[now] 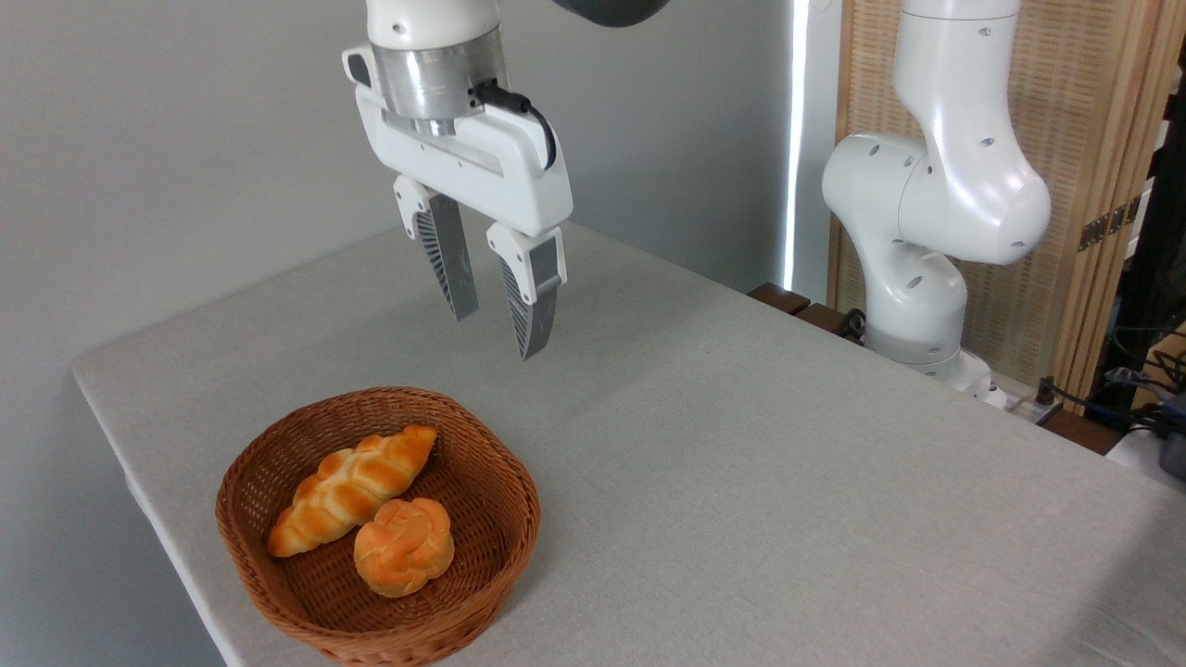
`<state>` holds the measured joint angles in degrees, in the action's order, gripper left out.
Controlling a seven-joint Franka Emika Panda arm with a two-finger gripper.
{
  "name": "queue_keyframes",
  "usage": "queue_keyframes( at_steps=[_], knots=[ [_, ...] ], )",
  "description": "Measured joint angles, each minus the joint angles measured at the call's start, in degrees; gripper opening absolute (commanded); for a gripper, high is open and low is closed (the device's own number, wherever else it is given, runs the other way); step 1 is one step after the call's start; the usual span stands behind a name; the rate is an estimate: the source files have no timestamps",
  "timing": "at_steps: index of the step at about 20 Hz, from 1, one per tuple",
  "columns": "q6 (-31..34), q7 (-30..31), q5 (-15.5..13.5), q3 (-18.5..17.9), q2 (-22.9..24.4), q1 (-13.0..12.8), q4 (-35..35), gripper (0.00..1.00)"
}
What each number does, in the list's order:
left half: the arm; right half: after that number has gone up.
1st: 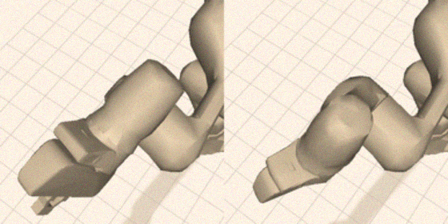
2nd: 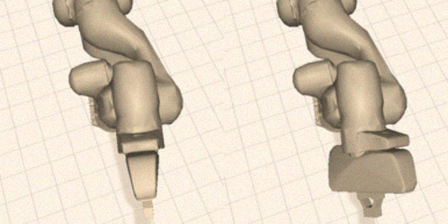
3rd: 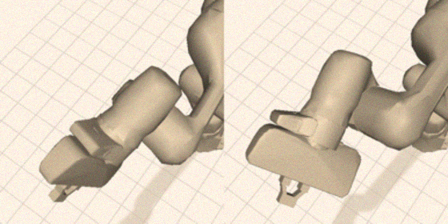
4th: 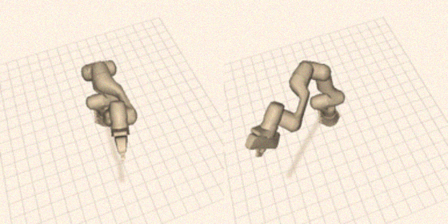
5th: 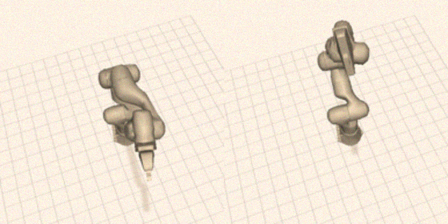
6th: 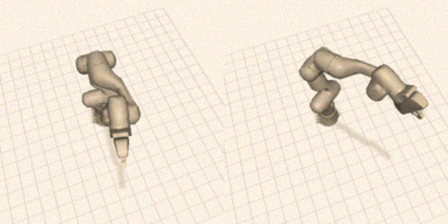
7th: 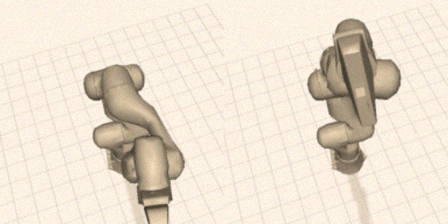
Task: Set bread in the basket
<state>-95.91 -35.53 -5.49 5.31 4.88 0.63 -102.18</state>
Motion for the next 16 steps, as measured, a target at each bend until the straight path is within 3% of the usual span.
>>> queue_keyframes(
  at_steps=[6, 11, 16],
  knots=[
    [-3.87, 0.46, 2.29, -0.90, -0.89, -0.04, 0.07, 1.00],
    [-4.69, 0.46, 2.30, -8.47, -0.79, -6.18, 0.55, 1.00],
    [-4.76, 0.47, 2.30, -8.93, -0.83, -6.93, 2.12, 1.00]
  ],
)
